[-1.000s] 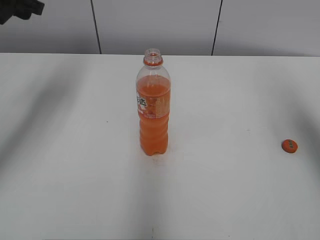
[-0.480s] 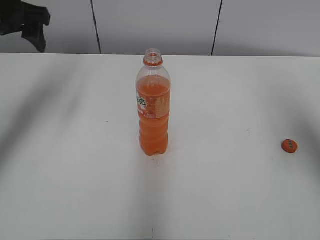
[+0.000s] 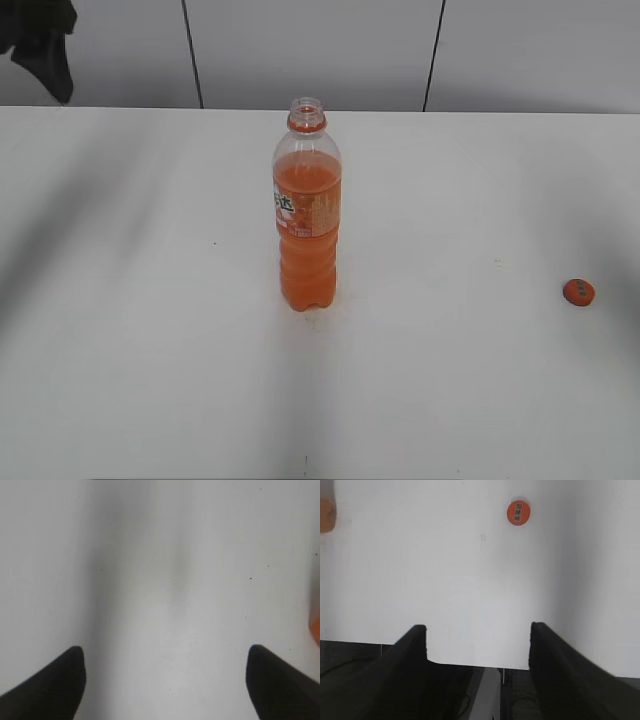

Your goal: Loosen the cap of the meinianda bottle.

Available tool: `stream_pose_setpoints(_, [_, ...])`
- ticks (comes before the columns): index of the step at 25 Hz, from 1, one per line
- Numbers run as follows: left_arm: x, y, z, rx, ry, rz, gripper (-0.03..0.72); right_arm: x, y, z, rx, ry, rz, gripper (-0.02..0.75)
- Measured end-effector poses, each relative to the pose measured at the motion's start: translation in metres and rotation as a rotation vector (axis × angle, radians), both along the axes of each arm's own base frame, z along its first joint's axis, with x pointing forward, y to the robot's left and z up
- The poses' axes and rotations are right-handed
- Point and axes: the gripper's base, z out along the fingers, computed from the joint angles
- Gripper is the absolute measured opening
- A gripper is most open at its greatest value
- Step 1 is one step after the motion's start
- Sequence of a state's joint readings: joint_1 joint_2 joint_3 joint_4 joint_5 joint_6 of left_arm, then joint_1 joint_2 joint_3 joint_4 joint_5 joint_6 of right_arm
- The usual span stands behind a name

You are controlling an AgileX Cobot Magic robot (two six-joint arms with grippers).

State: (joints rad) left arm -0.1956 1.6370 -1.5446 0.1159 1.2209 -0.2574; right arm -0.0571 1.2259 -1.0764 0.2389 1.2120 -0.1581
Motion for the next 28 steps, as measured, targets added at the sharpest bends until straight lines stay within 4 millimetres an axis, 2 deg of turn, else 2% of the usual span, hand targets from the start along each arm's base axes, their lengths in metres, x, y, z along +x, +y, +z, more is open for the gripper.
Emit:
stream_pose_setpoints(5, [-0.032, 0.006, 0.033, -0.028, -0.096, -0.001, 0.593, -0.033, -0.007, 0.015, -0.095, -0.084, -0.042, 0.48])
stream_pose_setpoints(9, [-0.073, 0.014, 0.041, -0.035, -0.121, -0.002, 0.591, -0.068, -0.011, 0.01, -0.165, -0.124, -0.049, 0.48])
stream_pose_setpoints(13, [-0.115, 0.022, 0.031, -0.032, -0.108, -0.001, 0.591, -0.106, -0.011, 0.007, -0.19, -0.2, -0.056, 0.48])
stream_pose_setpoints(20, [-0.187, 0.037, 0.018, -0.033, -0.164, 0.0, 0.591, -0.154, -0.008, 0.004, -0.195, -0.348, -0.07, 0.48])
stream_pose_setpoints(23, [-0.228, 0.045, 0.013, -0.048, -0.246, 0.0, 0.591, -0.17, -0.007, 0.0, -0.197, -0.405, -0.075, 0.48])
stream_pose_setpoints(28, [-0.272, 0.055, -0.016, -0.049, -0.302, 0.001, 0.591, -0.189, -0.006, -0.012, -0.198, -0.459, -0.08, 0.48])
